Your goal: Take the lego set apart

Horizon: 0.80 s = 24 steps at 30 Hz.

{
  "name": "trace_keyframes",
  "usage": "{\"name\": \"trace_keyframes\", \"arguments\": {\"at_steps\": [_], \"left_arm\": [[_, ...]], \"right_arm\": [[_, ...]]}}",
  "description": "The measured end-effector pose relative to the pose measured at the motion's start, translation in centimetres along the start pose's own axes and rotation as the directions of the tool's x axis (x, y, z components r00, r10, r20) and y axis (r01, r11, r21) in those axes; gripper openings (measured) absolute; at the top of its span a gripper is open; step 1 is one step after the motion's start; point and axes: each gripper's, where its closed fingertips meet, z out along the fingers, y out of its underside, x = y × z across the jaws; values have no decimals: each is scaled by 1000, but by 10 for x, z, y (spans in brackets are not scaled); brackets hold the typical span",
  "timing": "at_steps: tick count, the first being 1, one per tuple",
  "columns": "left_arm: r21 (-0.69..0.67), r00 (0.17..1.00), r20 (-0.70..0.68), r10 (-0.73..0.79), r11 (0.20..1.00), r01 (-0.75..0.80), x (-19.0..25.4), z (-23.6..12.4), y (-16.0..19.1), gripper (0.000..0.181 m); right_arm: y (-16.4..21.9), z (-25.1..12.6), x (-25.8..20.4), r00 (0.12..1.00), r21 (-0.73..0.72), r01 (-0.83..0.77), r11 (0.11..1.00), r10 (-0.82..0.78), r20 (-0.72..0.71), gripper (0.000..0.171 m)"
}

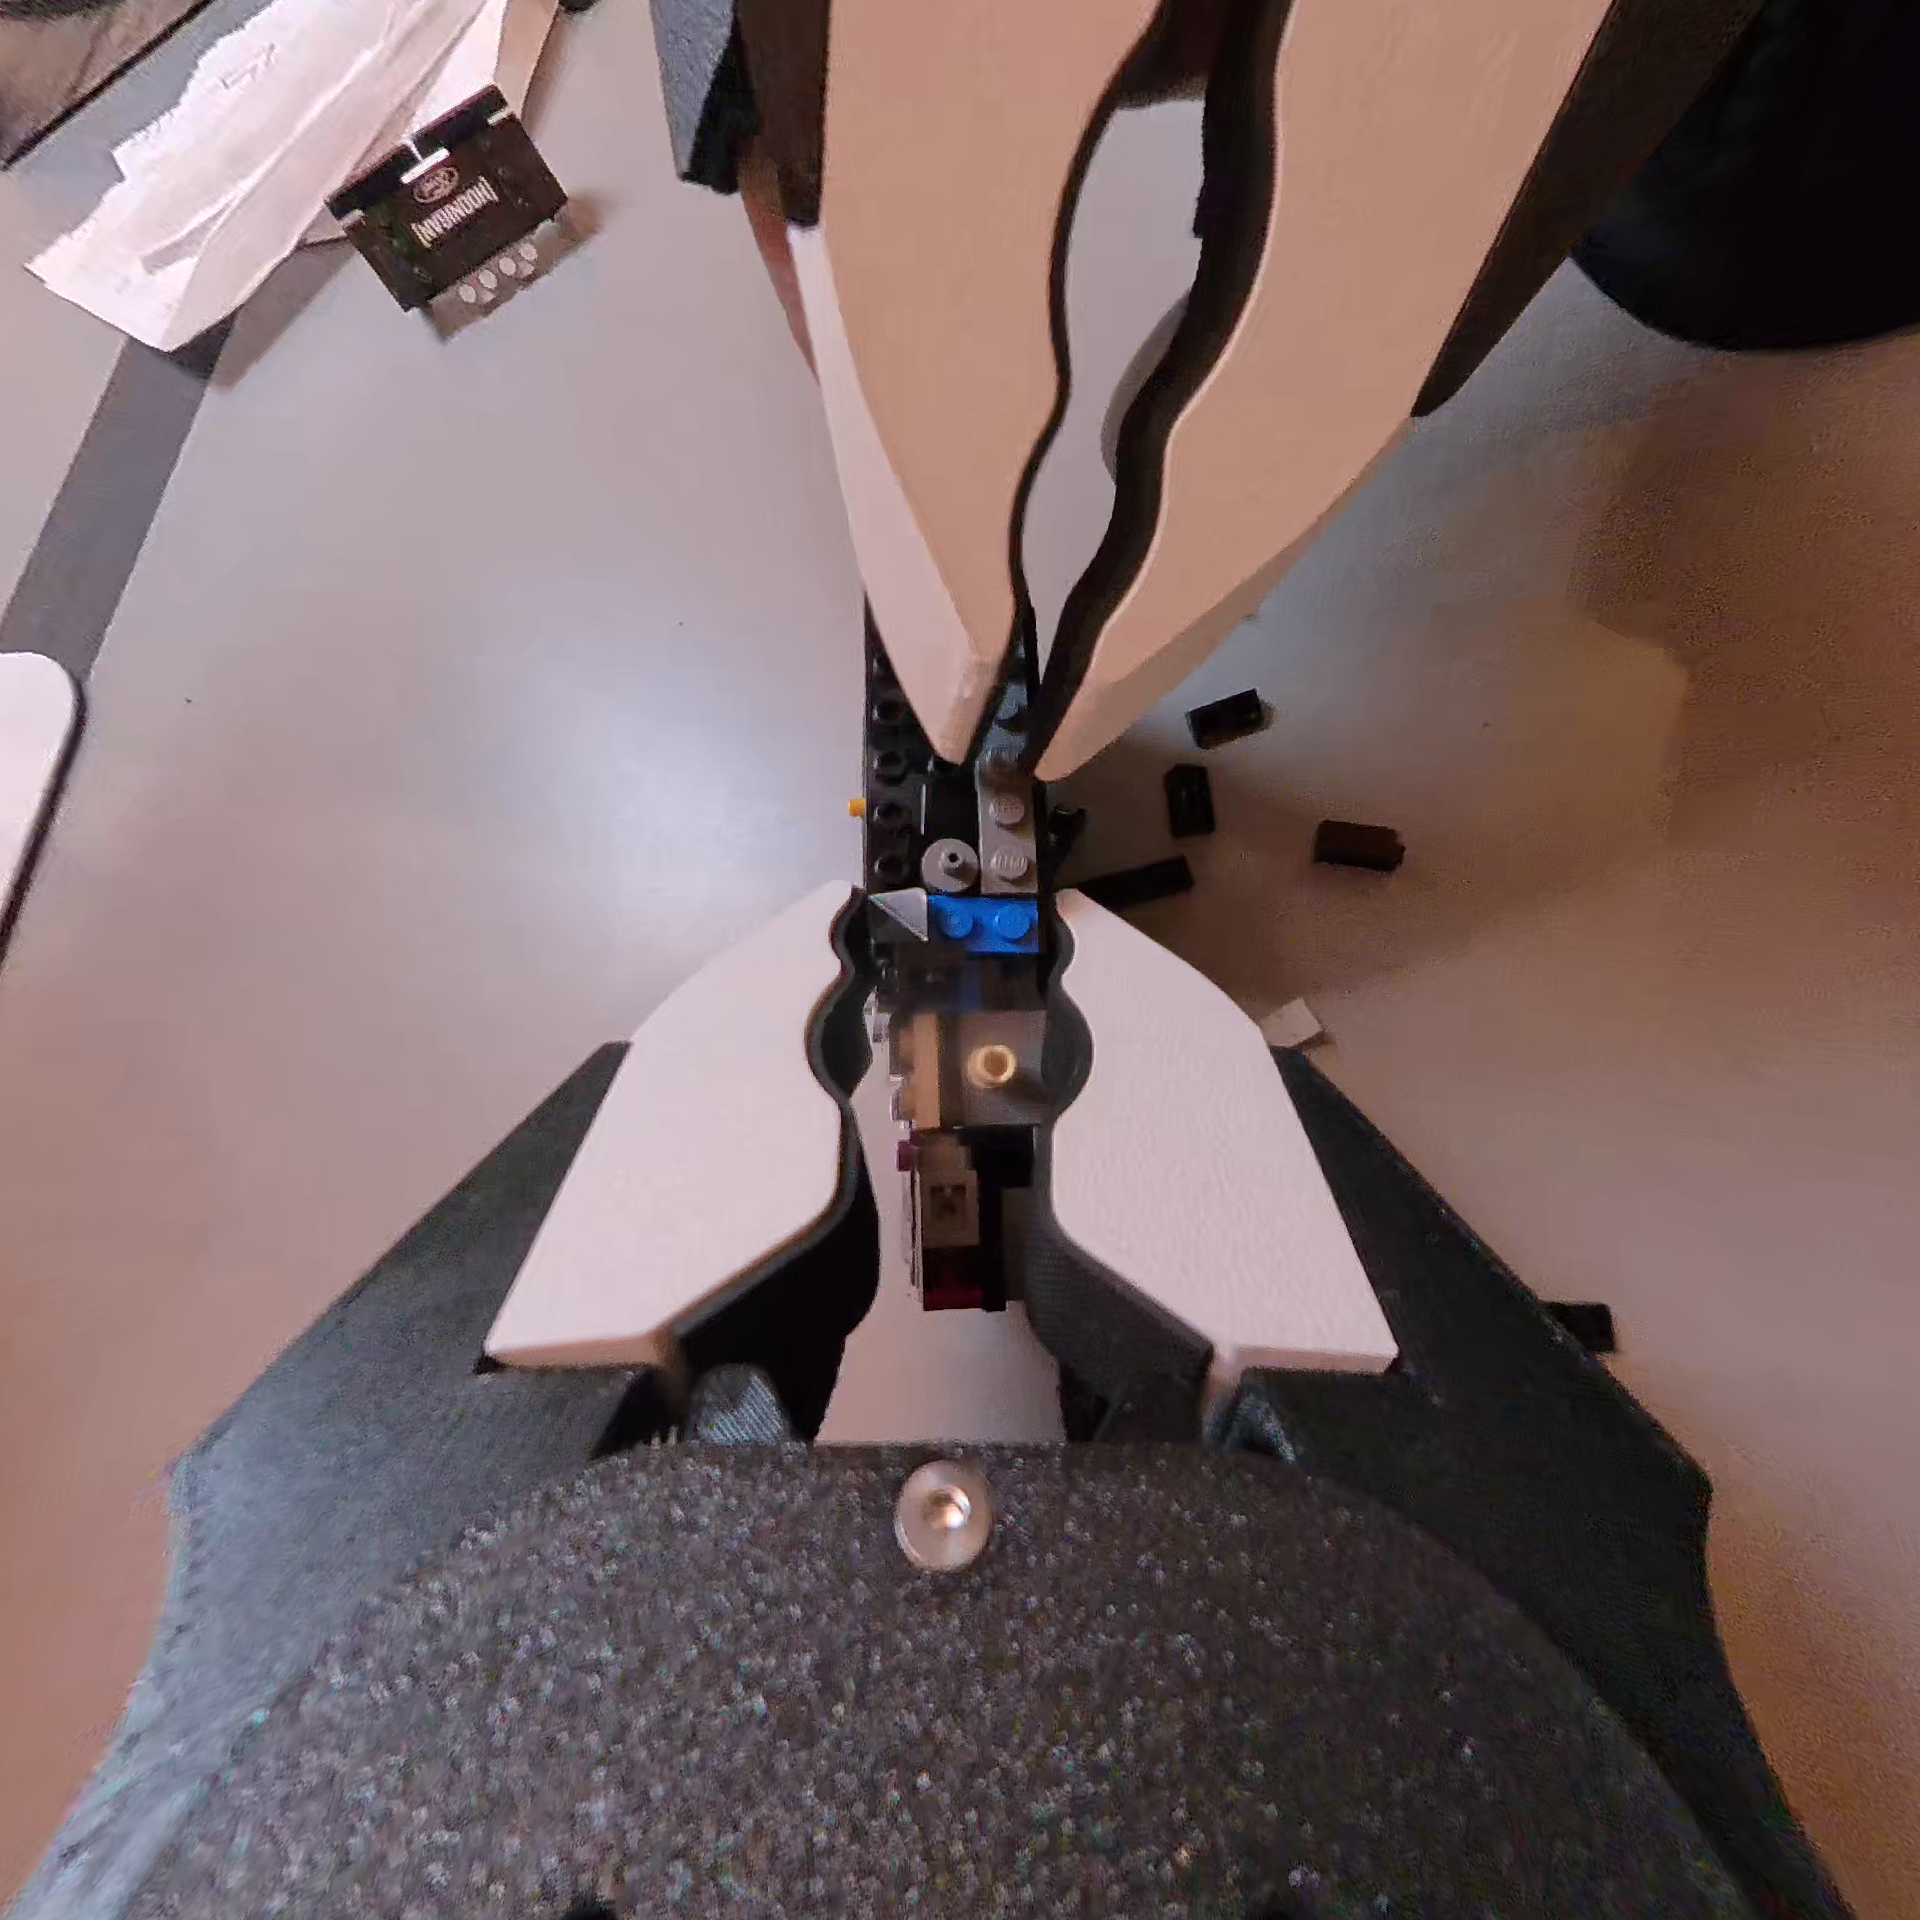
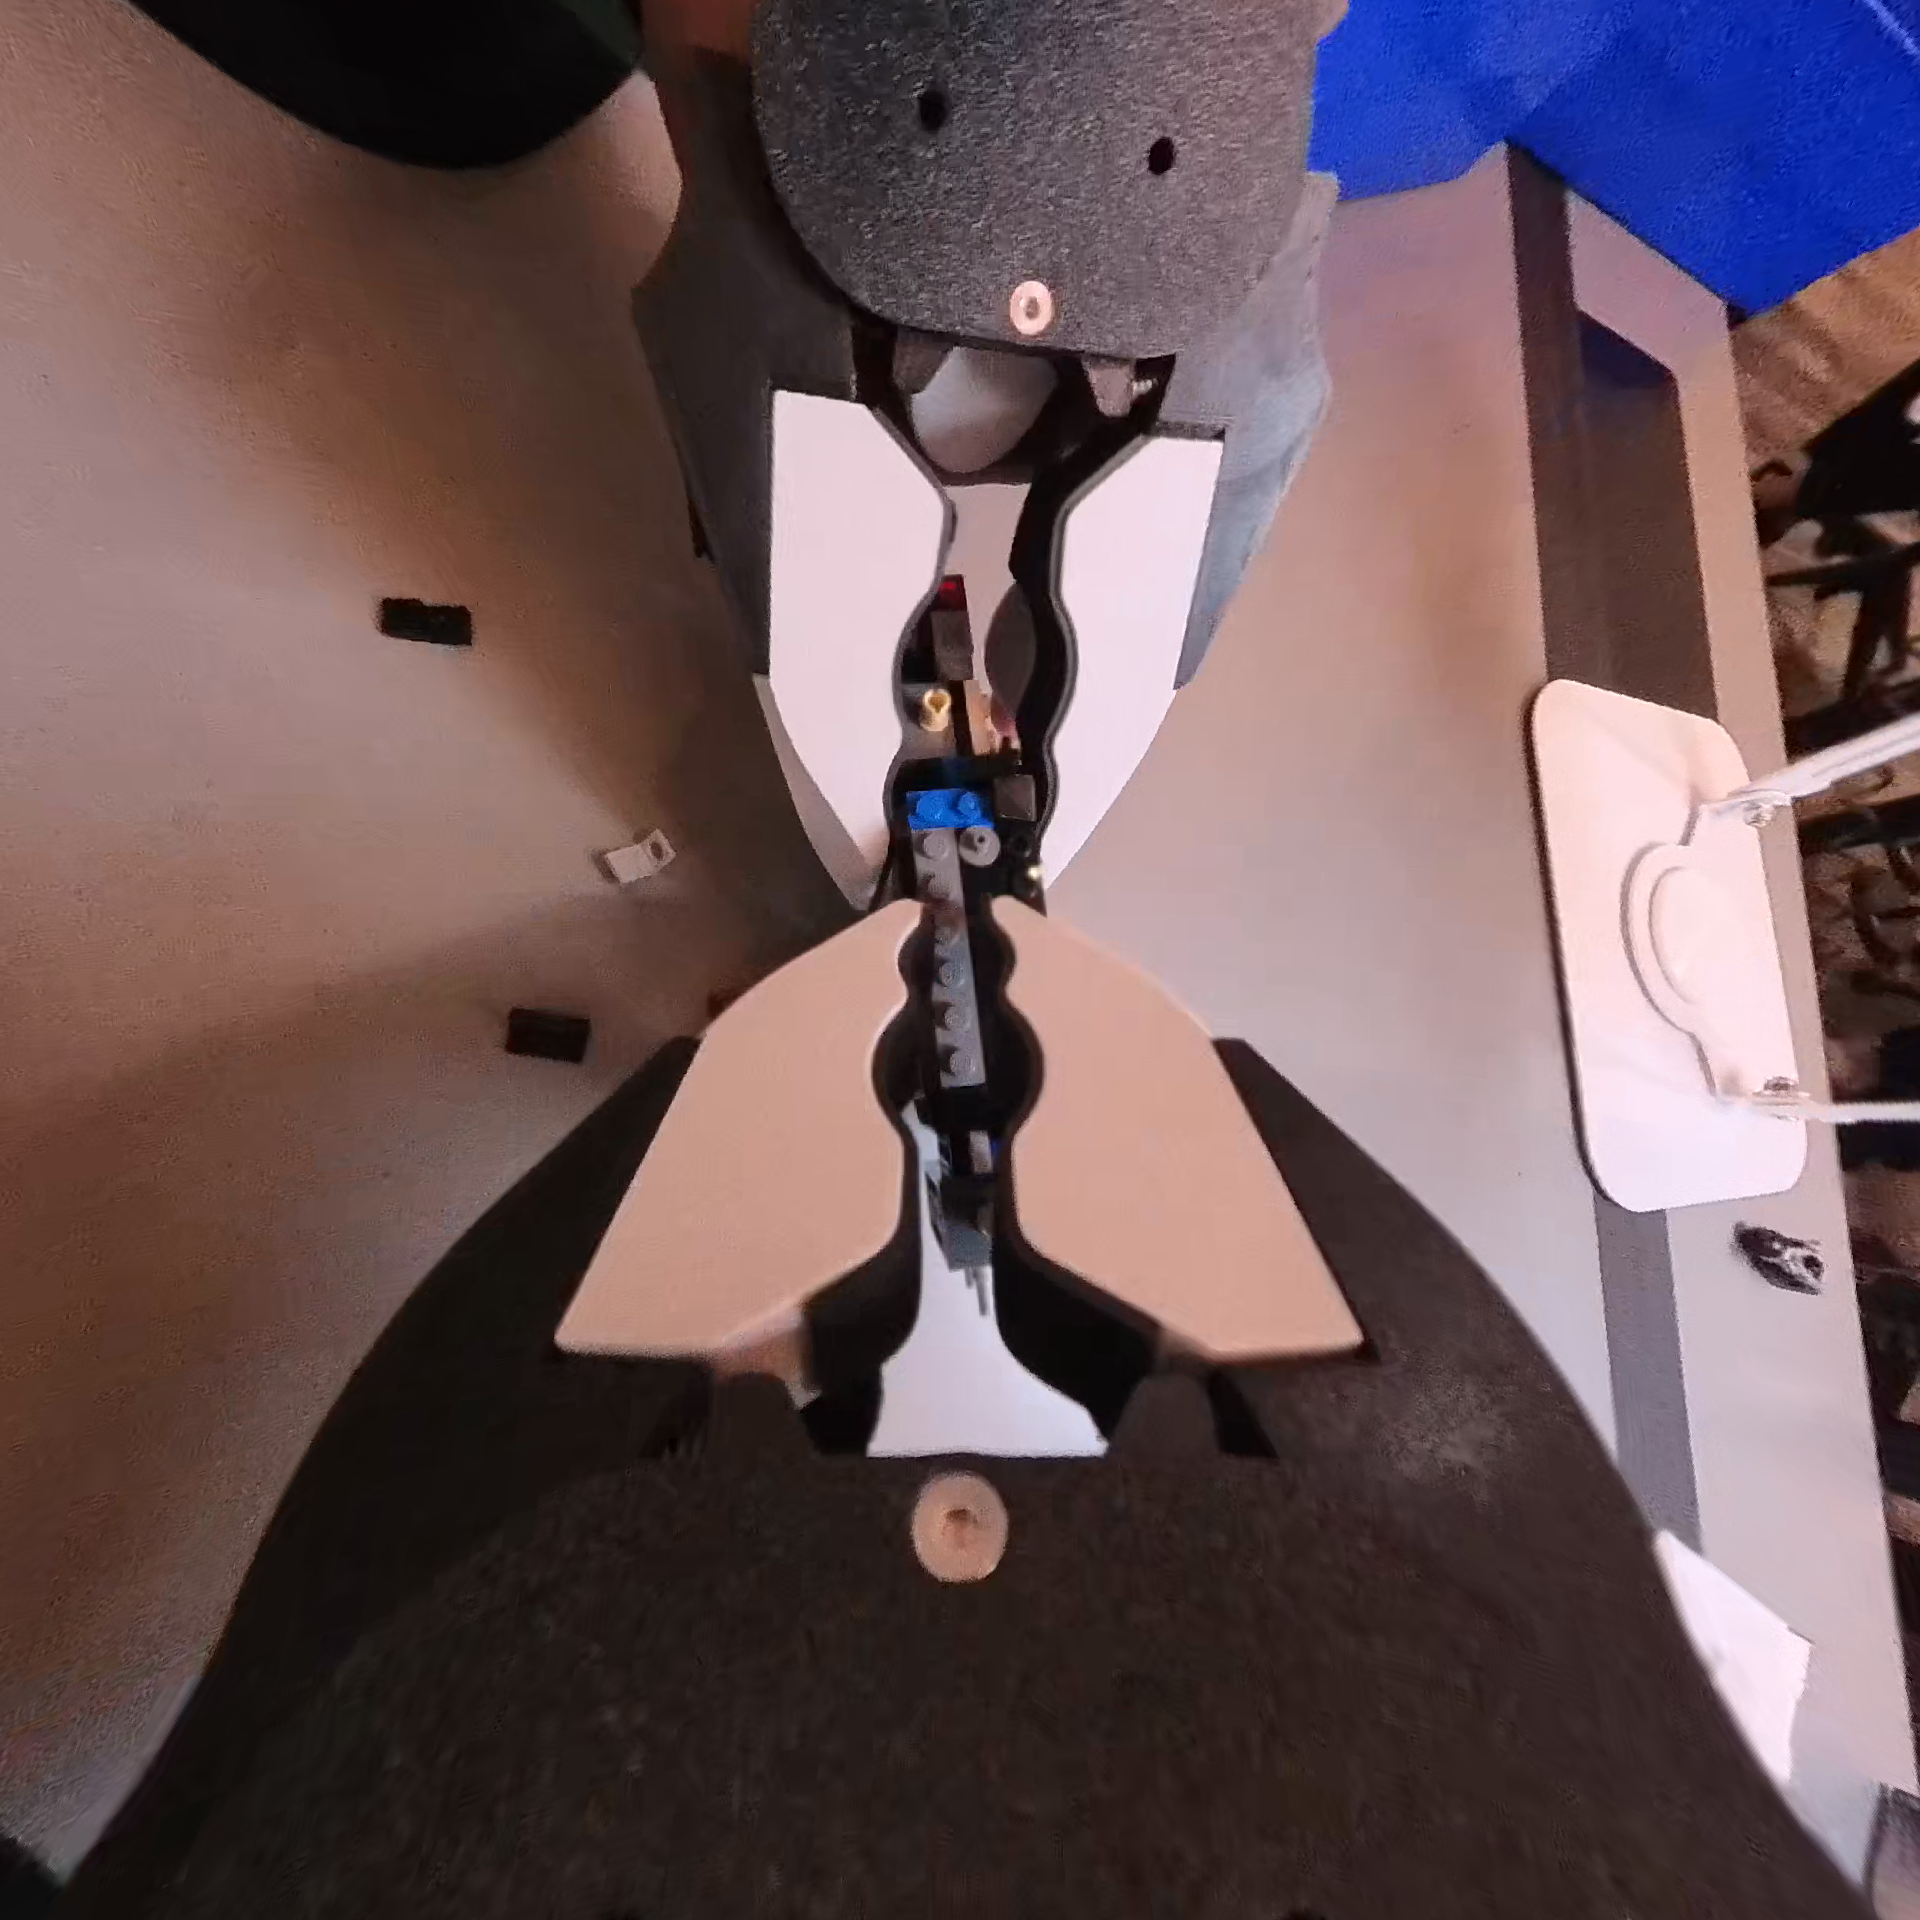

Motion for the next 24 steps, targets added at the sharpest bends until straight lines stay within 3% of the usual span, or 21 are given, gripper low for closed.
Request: {"name": "trace_keyframes", "arguments": {"at_steps": [10,16,21,24], "left_arm": [[-6,997,-64,-45,999,45,8,-2,2,30],[-31,995,-58,-75,997,73,8,-3,2,30],[-47,995,-40,-89,995,87,10,0,1,30],[-61,995,-20,-101,993,99,7,3,3,30]], "right_arm": [[2,5,-10,972,-173,42,984,0,233,6],[2,6,-9,972,-296,65,953,7,235,5],[1,2,-10,953,-264,-83,961,154,261,5],[-18,-1,-25,897,-180,-187,966,242,370,0]]}}
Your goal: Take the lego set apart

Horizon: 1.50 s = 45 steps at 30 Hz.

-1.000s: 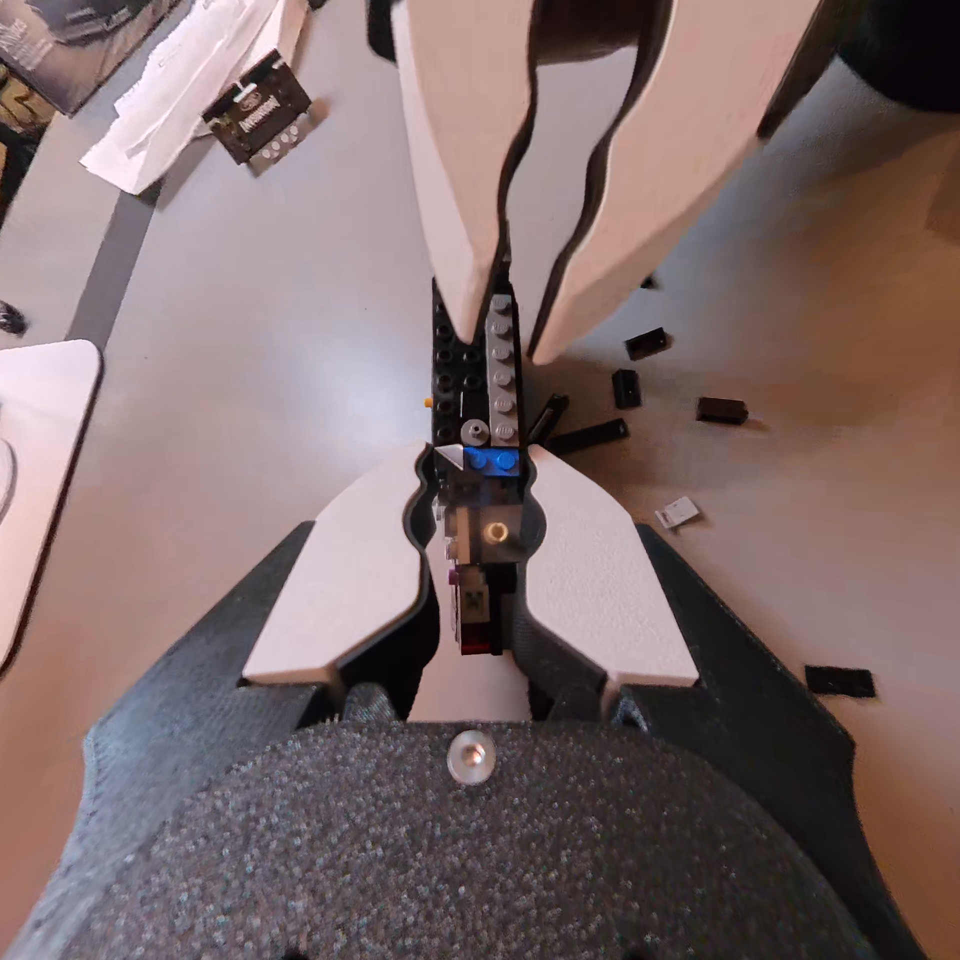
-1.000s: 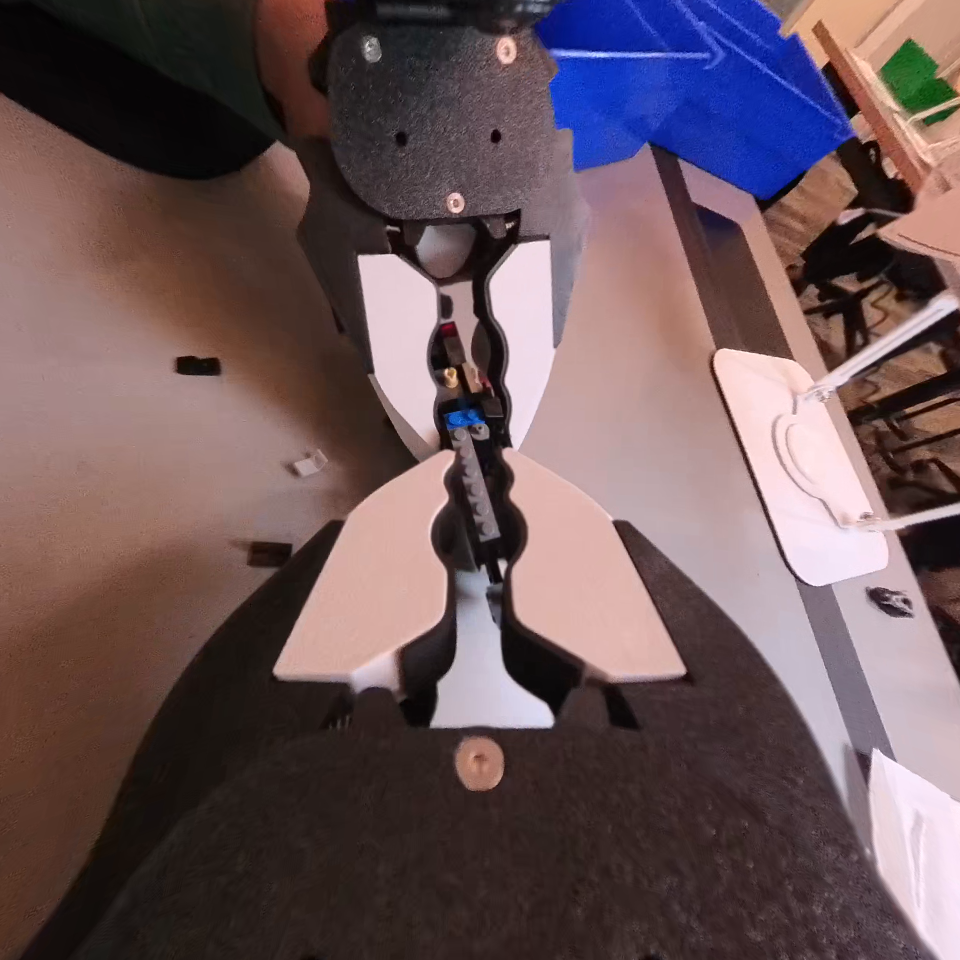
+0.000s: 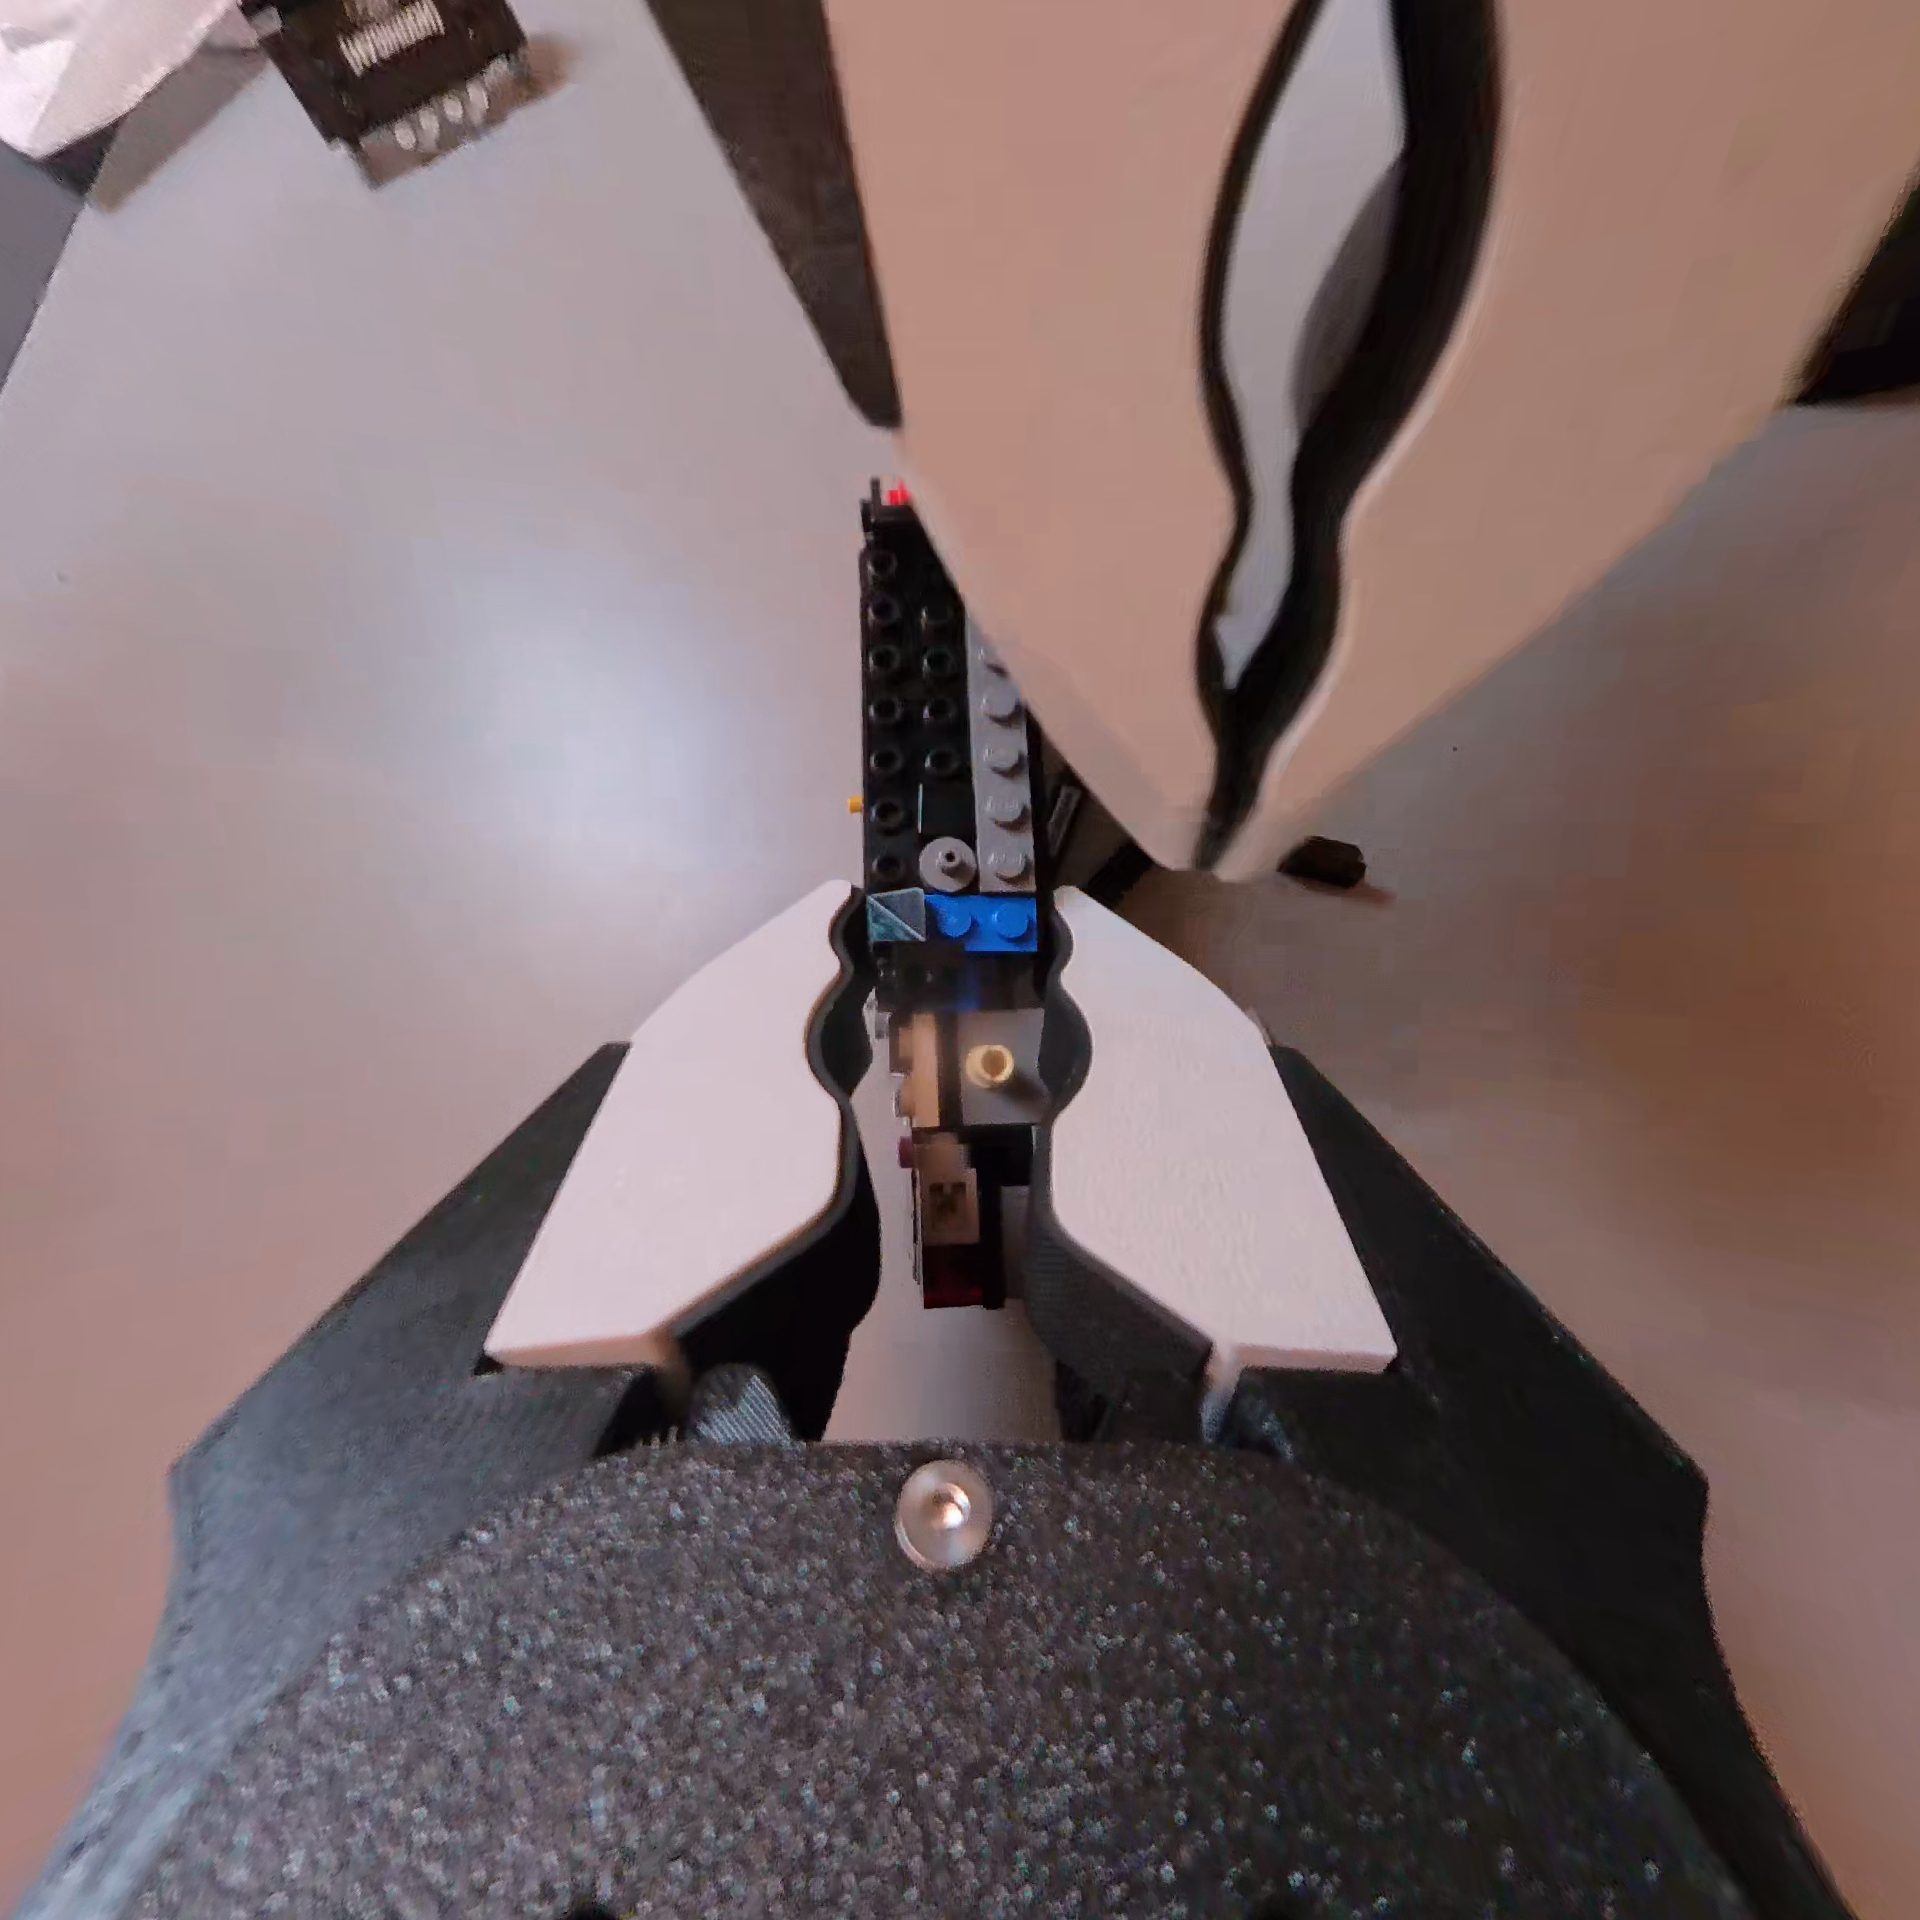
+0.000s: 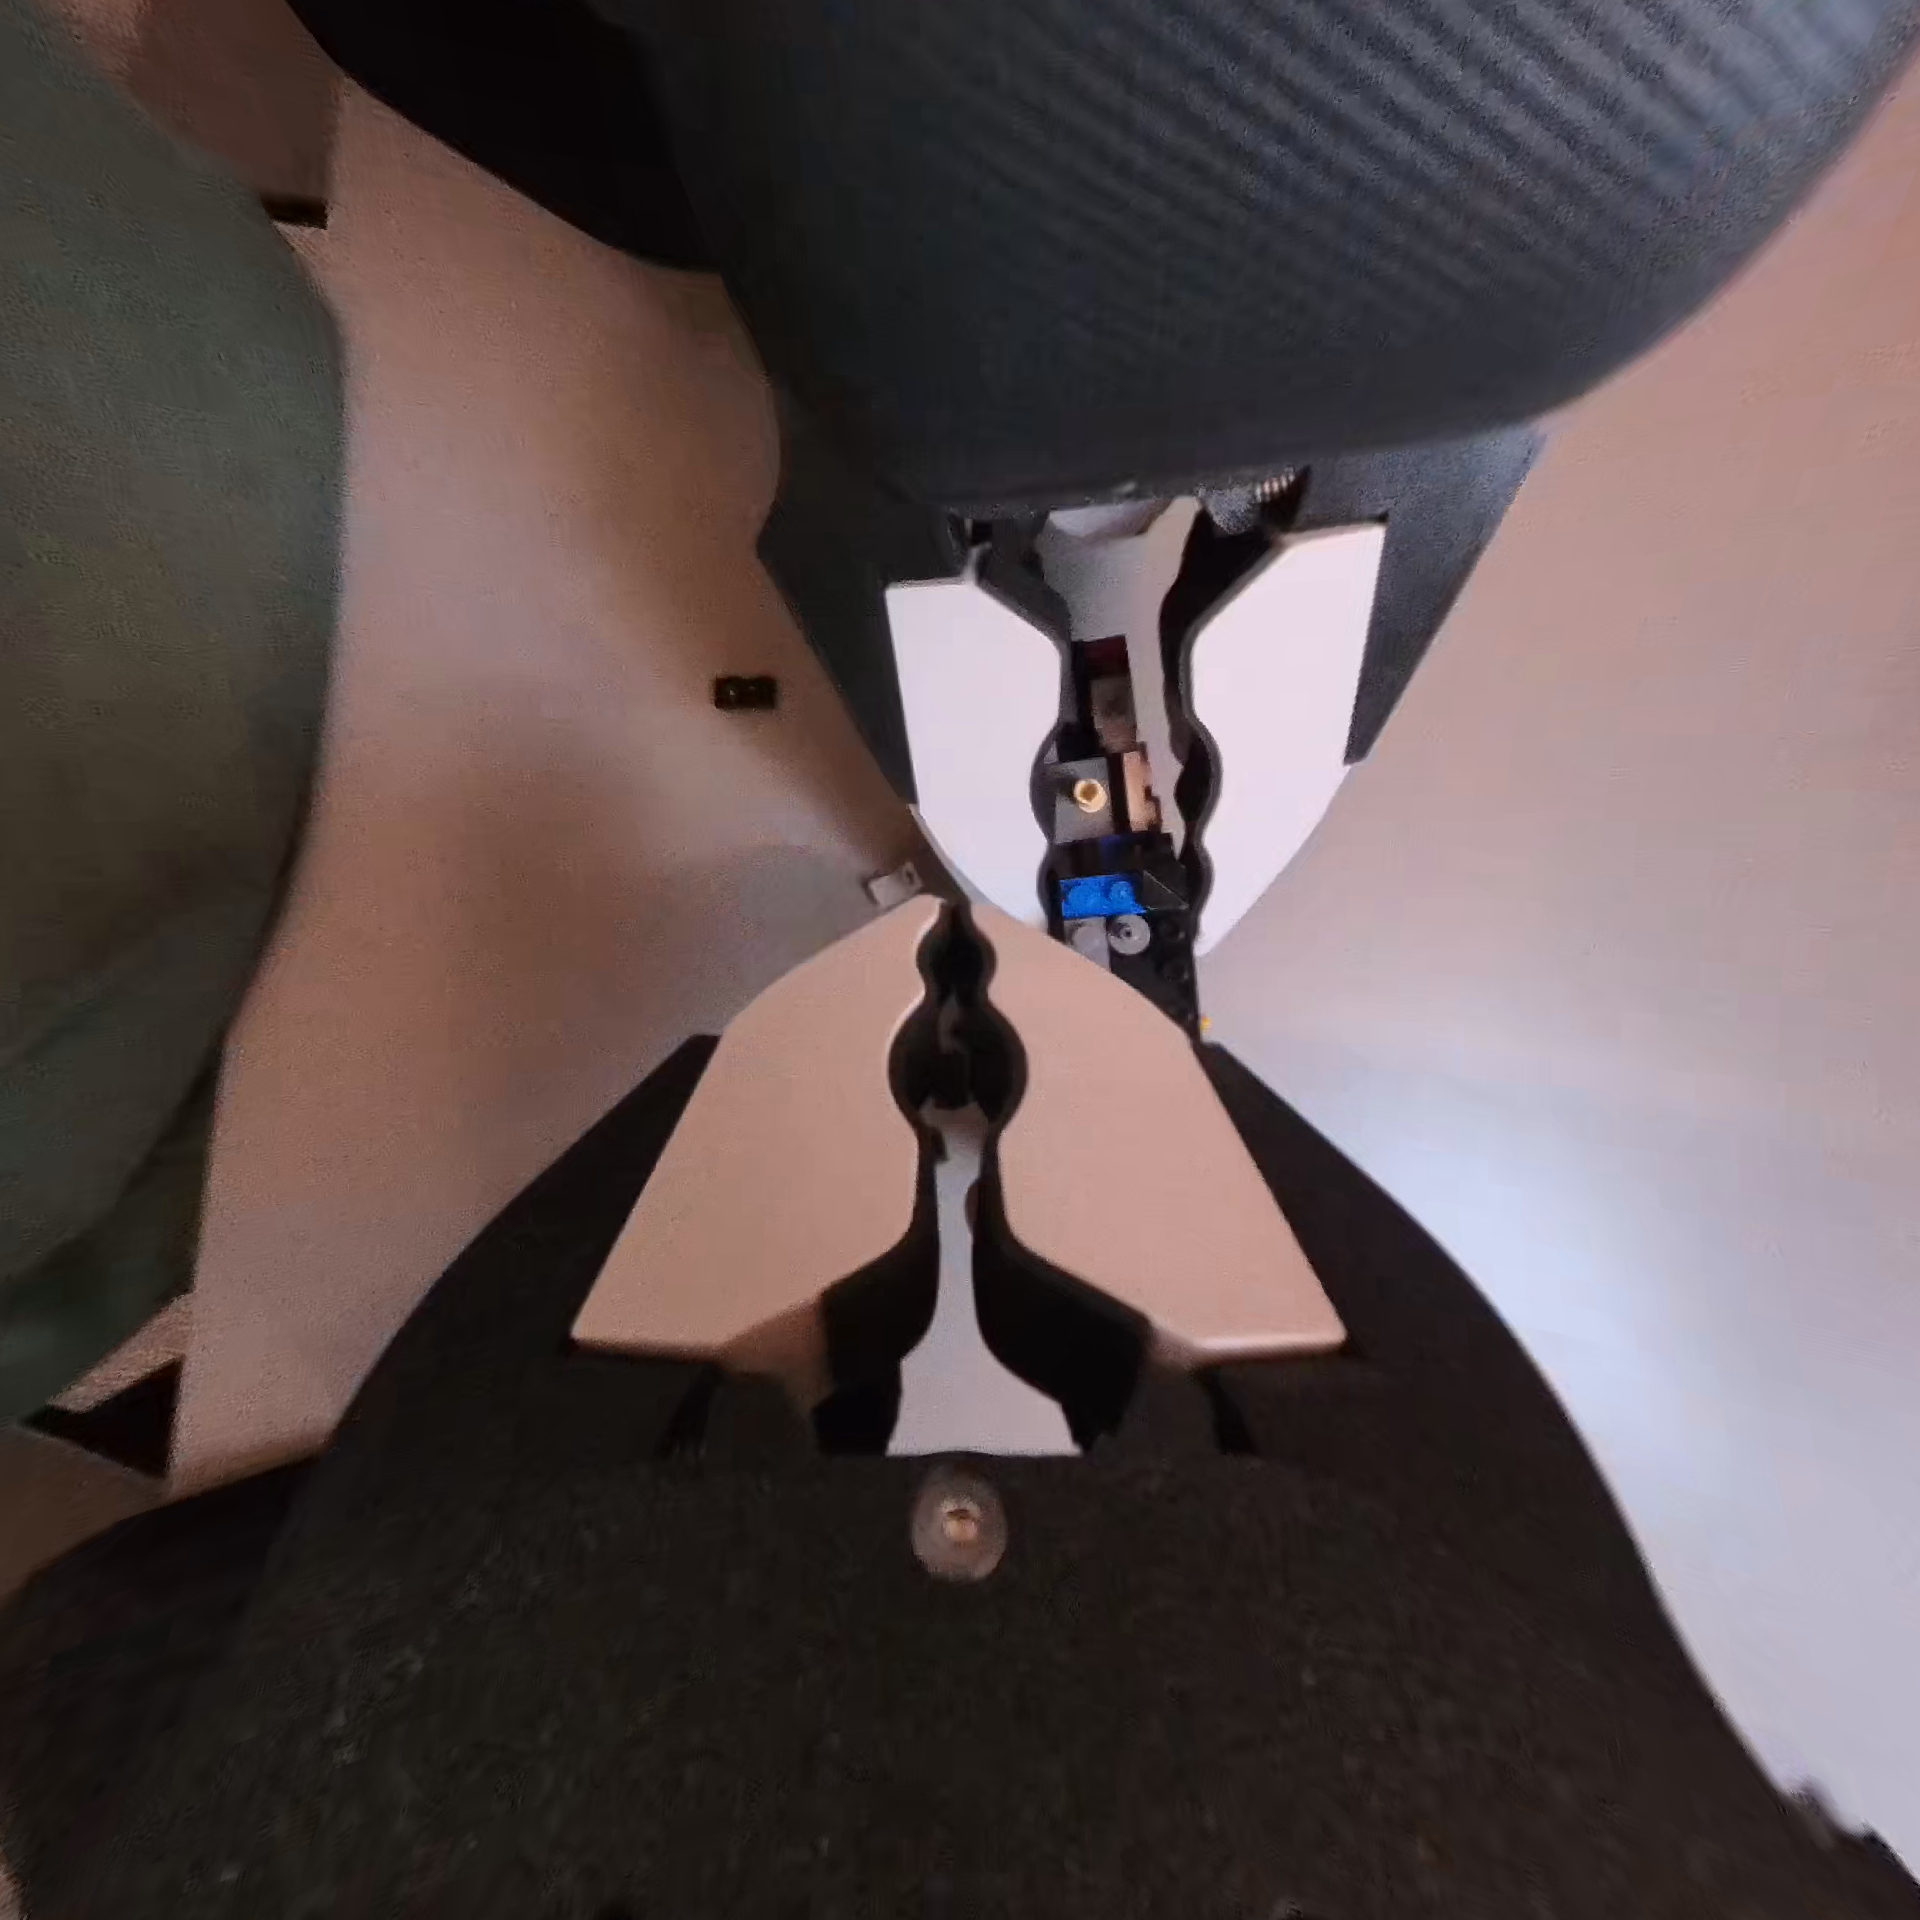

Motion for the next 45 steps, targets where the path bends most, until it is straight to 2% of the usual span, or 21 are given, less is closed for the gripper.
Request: {"name": "trace_keyframes", "arguments": {"at_steps": [3,5,6,7,16,17,23,30,31,32,33,38,39,41,45], "left_arm": [[5,1000,-3,24,1000,-24,4,-1,1,30],[9,1000,-9,21,1000,-20,5,-2,1,30],[11,1000,-12,25,1000,-25,5,-2,0,30],[14,1000,-15,24,1000,-24,6,-2,-1,30],[43,996,-76,-53,997,57,8,-3,-1,30],[44,995,-79,-64,997,68,7,-4,-1,30],[47,995,-87,-58,997,62,9,-4,-2,30],[49,996,-82,-29,998,33,16,-4,-3,30],[40,998,-63,-17,999,20,14,-3,-2,30],[35,1000,-25,-11,999,12,8,-1,1,30],[46,999,-37,-34,998,35,7,-1,0,30],[52,999,-42,-15,998,17,12,-1,-5,30],[50,999,-37,-10,999,12,12,-1,-5,30],[38,1000,-11,5,999,-5,11,-1,-6,30],[17,1000,16,26,1000,-27,11,-2,-4,30]], "right_arm": [[2,-9,14,994,15,20,1000,-19,-107,0],[13,-12,27,975,-52,74,996,-84,-204,0],[19,-10,25,974,-86,88,992,-104,-199,12],[22,-7,23,978,-100,82,992,-99,-185,16],[23,2,22,979,-151,105,983,-129,-156,13],[22,1,21,980,-153,106,983,-129,-152,7],[22,1,19,985,-167,88,982,-111,-133,6],[21,-3,11,996,5,-83,997,83,-21,5],[16,-6,8,995,54,-102,993,101,4,0],[1,-14,0,988,161,-149,976,139,73,0],[-8,-21,-2,986,206,-159,966,143,87,0],[-4,-22,22,976,116,24,993,2,-219,0],[-1,-17,21,973,80,39,996,-20,-230,0],[5,-6,16,977,27,51,998,-45,-209,12],[8,1,18,970,-24,70,997,-74,-234,3]]}}
